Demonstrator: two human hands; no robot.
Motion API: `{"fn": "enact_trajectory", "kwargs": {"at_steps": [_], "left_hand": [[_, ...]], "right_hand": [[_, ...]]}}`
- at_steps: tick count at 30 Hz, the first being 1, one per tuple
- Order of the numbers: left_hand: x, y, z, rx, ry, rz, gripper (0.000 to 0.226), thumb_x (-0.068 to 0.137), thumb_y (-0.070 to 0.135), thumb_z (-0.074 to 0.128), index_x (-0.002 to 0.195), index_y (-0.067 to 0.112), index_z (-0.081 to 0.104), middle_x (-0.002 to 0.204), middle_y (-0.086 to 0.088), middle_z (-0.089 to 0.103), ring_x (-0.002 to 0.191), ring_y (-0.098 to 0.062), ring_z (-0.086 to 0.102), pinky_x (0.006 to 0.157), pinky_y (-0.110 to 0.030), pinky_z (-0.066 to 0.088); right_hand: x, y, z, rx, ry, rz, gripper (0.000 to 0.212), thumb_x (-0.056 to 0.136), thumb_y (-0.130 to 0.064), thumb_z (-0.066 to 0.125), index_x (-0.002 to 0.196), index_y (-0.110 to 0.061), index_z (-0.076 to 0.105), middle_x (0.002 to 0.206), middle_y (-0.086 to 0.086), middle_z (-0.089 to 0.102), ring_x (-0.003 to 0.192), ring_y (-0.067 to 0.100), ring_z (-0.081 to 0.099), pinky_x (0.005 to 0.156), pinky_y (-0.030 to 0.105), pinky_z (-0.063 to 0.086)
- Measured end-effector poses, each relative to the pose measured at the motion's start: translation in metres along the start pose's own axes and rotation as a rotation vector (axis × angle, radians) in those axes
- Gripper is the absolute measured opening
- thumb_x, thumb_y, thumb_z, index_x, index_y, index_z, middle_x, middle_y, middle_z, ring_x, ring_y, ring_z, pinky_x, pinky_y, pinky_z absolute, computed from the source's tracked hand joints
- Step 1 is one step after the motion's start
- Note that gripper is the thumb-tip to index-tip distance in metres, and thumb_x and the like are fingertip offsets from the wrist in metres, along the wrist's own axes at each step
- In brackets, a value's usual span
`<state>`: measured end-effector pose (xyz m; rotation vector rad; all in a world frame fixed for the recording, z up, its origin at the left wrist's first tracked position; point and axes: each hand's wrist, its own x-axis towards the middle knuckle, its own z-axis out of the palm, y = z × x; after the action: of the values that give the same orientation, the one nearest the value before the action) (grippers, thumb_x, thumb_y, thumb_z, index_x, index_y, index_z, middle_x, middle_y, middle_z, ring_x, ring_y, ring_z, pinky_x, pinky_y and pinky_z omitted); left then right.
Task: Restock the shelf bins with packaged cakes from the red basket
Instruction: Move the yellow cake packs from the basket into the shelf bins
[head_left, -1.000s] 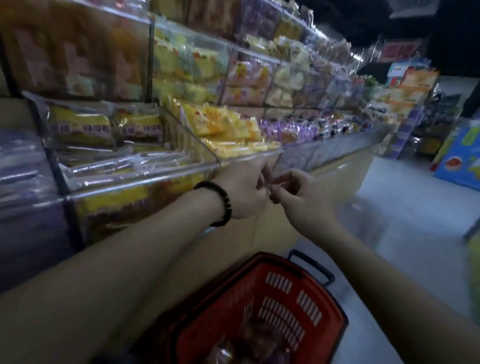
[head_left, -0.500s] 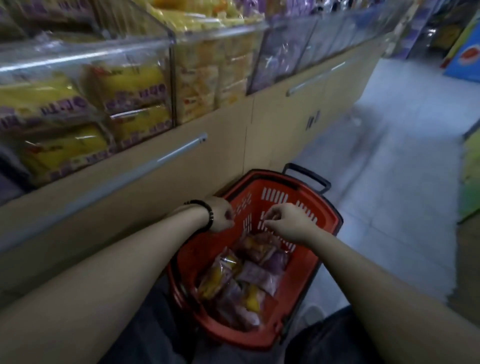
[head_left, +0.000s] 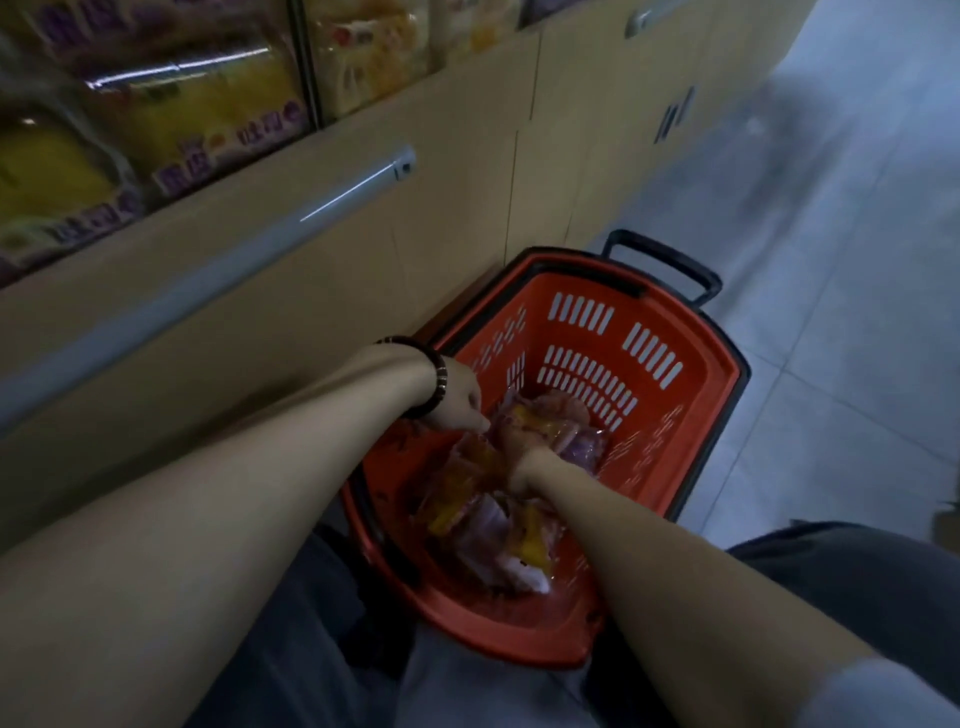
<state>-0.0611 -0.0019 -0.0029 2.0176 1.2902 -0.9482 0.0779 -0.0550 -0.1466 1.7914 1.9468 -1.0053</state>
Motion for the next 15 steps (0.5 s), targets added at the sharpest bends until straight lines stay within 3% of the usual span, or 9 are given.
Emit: {"fn": "enact_trajectory", "kwargs": {"at_steps": [1, 3, 6, 8, 13, 15], "left_hand": [[0.001, -0.002, 0.0, -0.005, -0.002, -0.002, 0.054, 0.094, 0.066, 0.048, 0.128, 0.028, 0.065, 0.124, 0.005, 0.064, 0.108, -0.022, 0.067, 0.099, -0.046, 0.055], [0.005, -0.005, 0.0, -0.019, -0.012, -0.003, 0.051, 0.098, 0.062, 0.048, 0.13, 0.024, 0.065, 0.119, 0.003, 0.065, 0.109, -0.023, 0.067, 0.099, -0.047, 0.055], [0.006, -0.004, -0.003, -0.03, -0.002, 0.01, 0.052, 0.102, 0.057, 0.047, 0.133, 0.02, 0.064, 0.099, 0.005, 0.062, 0.103, -0.022, 0.068, 0.099, -0.045, 0.055], [0.005, -0.003, -0.006, -0.039, -0.01, 0.006, 0.051, 0.104, 0.056, 0.045, 0.135, 0.019, 0.061, 0.091, 0.006, 0.06, 0.099, -0.022, 0.068, 0.096, -0.043, 0.056], [0.003, -0.002, -0.009, -0.059, 0.018, 0.014, 0.049, 0.103, 0.057, 0.047, 0.131, 0.02, 0.064, 0.094, 0.003, 0.065, 0.096, -0.022, 0.071, 0.092, -0.042, 0.058], [0.003, -0.004, -0.01, -0.062, 0.025, 0.014, 0.051, 0.103, 0.057, 0.047, 0.133, 0.021, 0.064, 0.106, 0.001, 0.066, 0.098, -0.021, 0.069, 0.09, -0.039, 0.058]], "right_hand": [[0.009, -0.002, 0.007, 0.04, 0.038, -0.016, 0.062, 0.098, -0.048, 0.066, 0.149, -0.019, 0.045, 0.143, 0.008, 0.056, 0.127, 0.033, 0.057, 0.101, 0.032, 0.048], [0.025, -0.006, 0.02, 0.08, 0.096, -0.012, 0.067, 0.096, -0.063, 0.057, 0.151, -0.03, 0.04, 0.15, 0.013, 0.051, 0.133, 0.044, 0.049, 0.107, 0.048, 0.047], [0.062, 0.005, 0.045, 0.028, 0.022, 0.021, 0.078, 0.088, -0.075, 0.045, 0.157, -0.052, 0.017, 0.17, 0.014, 0.02, 0.146, 0.057, 0.021, 0.116, 0.065, 0.028], [0.066, 0.003, 0.048, 0.005, -0.011, 0.018, 0.08, 0.089, -0.073, 0.044, 0.159, -0.054, 0.009, 0.174, 0.013, 0.004, 0.149, 0.058, 0.009, 0.12, 0.066, 0.02], [0.053, -0.004, 0.04, -0.052, -0.052, -0.032, 0.081, 0.077, -0.082, 0.037, 0.151, -0.06, 0.012, 0.17, 0.014, 0.011, 0.15, 0.051, 0.018, 0.119, 0.067, 0.023], [0.049, -0.007, 0.037, -0.108, -0.077, -0.046, 0.076, 0.089, -0.075, 0.042, 0.157, -0.052, 0.017, 0.17, 0.013, 0.008, 0.15, 0.049, 0.018, 0.121, 0.066, 0.02]]}}
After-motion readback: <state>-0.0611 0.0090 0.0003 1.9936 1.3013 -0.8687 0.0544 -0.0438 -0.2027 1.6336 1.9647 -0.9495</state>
